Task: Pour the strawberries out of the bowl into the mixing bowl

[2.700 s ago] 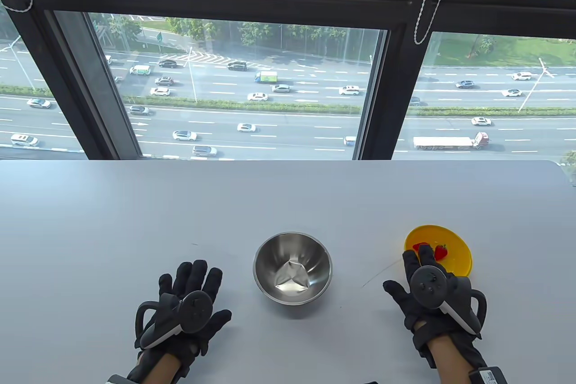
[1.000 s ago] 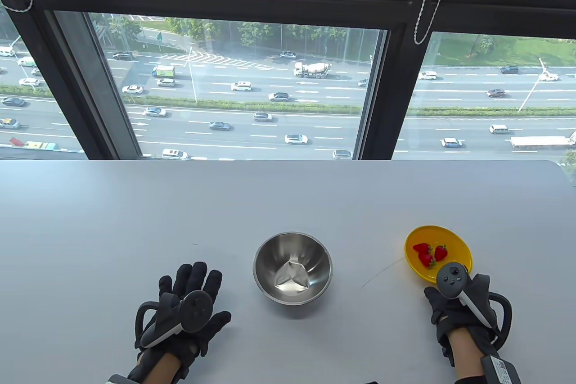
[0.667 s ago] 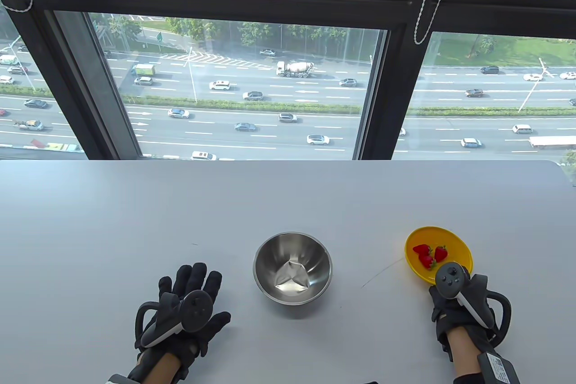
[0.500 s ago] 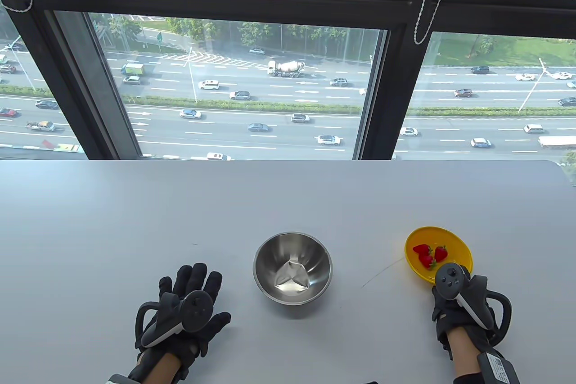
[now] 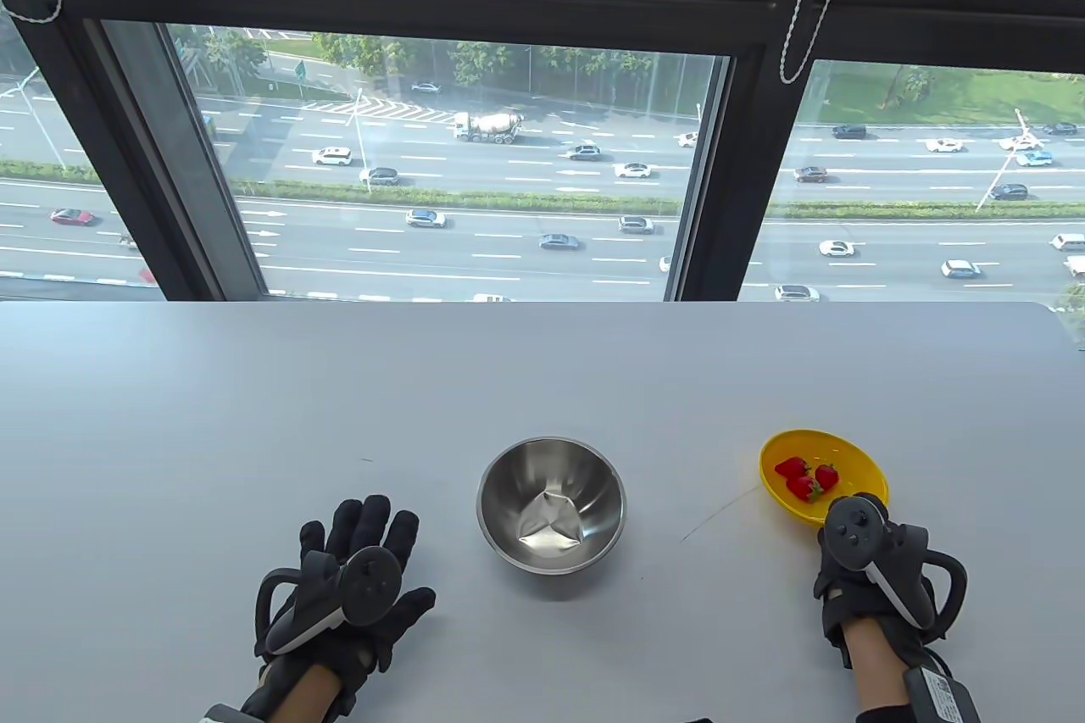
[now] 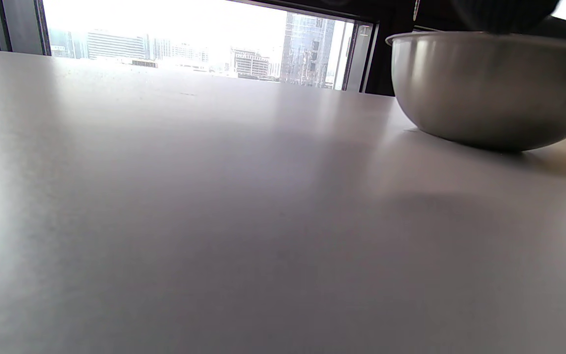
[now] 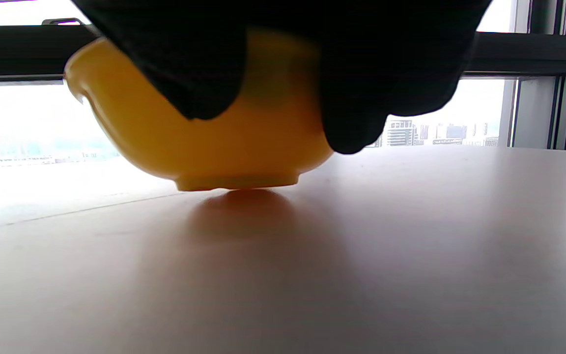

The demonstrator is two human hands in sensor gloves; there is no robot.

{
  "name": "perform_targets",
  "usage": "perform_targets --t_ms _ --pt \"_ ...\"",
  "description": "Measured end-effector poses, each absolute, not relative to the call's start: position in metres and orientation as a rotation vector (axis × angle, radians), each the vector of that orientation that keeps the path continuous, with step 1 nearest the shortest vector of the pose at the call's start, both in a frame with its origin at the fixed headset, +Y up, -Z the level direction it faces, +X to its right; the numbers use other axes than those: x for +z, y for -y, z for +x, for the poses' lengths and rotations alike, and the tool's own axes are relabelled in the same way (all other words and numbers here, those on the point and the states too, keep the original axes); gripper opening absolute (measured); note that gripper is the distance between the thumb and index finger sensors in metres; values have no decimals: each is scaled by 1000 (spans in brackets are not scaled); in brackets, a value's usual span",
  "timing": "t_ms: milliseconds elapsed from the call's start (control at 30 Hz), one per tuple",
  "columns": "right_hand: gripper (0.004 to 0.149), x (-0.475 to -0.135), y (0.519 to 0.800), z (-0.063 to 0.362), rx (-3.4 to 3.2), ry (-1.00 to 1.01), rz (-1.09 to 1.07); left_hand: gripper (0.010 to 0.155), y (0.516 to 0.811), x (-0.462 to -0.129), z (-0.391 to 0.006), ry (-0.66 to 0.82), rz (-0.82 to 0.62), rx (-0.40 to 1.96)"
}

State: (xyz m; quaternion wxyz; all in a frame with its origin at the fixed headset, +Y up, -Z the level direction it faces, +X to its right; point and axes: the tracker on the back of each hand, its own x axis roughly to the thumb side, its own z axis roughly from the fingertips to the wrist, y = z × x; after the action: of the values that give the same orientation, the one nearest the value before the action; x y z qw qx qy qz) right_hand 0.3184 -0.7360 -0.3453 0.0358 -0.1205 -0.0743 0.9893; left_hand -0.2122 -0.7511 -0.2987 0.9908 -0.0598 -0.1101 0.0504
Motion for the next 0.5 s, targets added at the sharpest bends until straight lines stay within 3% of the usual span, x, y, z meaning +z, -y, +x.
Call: perform_targets --t_ms 500 --pt "48 -339 720 306 3016 357 -287 88 751 -299 -212 224 -114 104"
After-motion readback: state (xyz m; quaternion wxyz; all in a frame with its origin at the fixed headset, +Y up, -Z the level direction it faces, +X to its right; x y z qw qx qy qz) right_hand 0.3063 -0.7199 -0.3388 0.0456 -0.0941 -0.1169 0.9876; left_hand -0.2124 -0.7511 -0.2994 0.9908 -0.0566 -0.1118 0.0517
